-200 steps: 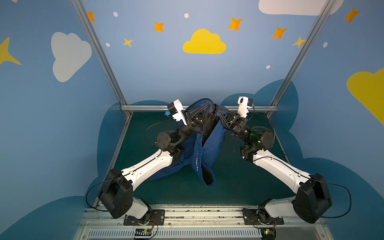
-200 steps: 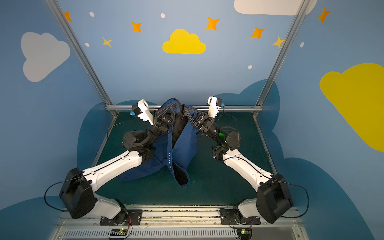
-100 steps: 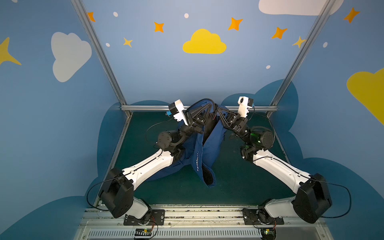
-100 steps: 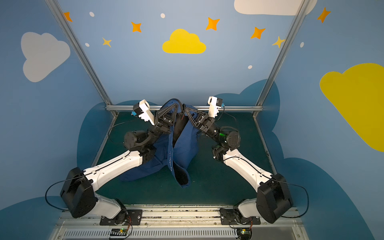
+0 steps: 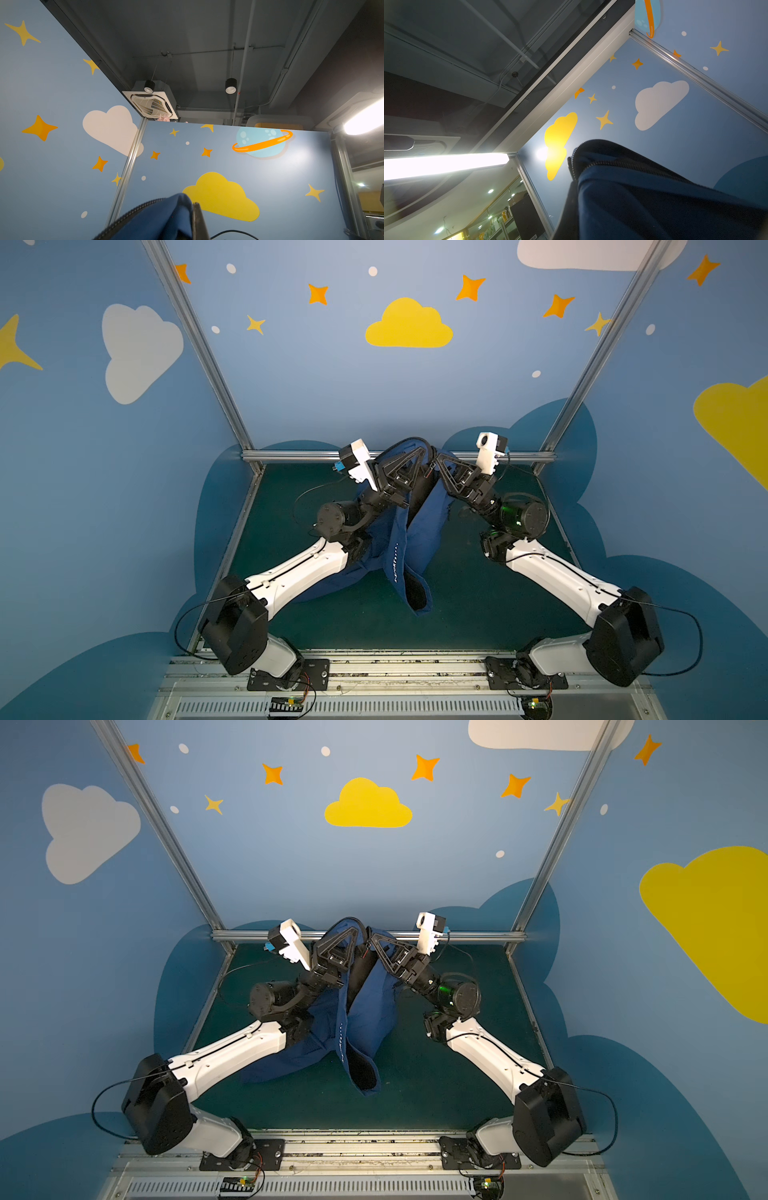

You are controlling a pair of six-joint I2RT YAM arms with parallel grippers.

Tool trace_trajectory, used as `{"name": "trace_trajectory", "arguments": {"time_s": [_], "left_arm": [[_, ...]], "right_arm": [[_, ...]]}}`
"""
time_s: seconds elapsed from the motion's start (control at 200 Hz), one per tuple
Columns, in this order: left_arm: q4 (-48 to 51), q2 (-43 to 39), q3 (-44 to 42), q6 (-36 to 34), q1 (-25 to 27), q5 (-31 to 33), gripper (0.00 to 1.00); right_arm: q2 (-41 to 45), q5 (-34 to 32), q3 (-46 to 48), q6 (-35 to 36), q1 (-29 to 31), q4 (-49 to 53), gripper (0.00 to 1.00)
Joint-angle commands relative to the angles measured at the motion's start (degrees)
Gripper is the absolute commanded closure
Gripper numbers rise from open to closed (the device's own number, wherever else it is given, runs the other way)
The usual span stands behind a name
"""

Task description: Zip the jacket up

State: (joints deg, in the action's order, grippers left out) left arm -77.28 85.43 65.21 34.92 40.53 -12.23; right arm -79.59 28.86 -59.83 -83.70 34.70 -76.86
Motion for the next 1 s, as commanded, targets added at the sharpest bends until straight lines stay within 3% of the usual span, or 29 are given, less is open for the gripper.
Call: {"name": "trace_trajectory", "arguments": {"time_s": [0.0, 0.431, 0.996], "left_arm": [[-2.7, 0.2, 2.1, -0.4, 0.4, -0.8, 0.97], [-2.7, 0.2, 4.5, -1.4, 0.4, 0.6, 0.97], [-2.8, 5.7, 16.1, 1.2, 0.4, -2.6, 0.97]], "right_arm": [[1.6, -1.0, -3.5, -0.4, 0.2, -3.9, 1.0], [2.3, -1.0, -3.6, -0.6, -0.2, -3.8, 1.0], [0.8, -1.4, -10.5, -0.5, -0.2, -3.9, 1.0]]}}
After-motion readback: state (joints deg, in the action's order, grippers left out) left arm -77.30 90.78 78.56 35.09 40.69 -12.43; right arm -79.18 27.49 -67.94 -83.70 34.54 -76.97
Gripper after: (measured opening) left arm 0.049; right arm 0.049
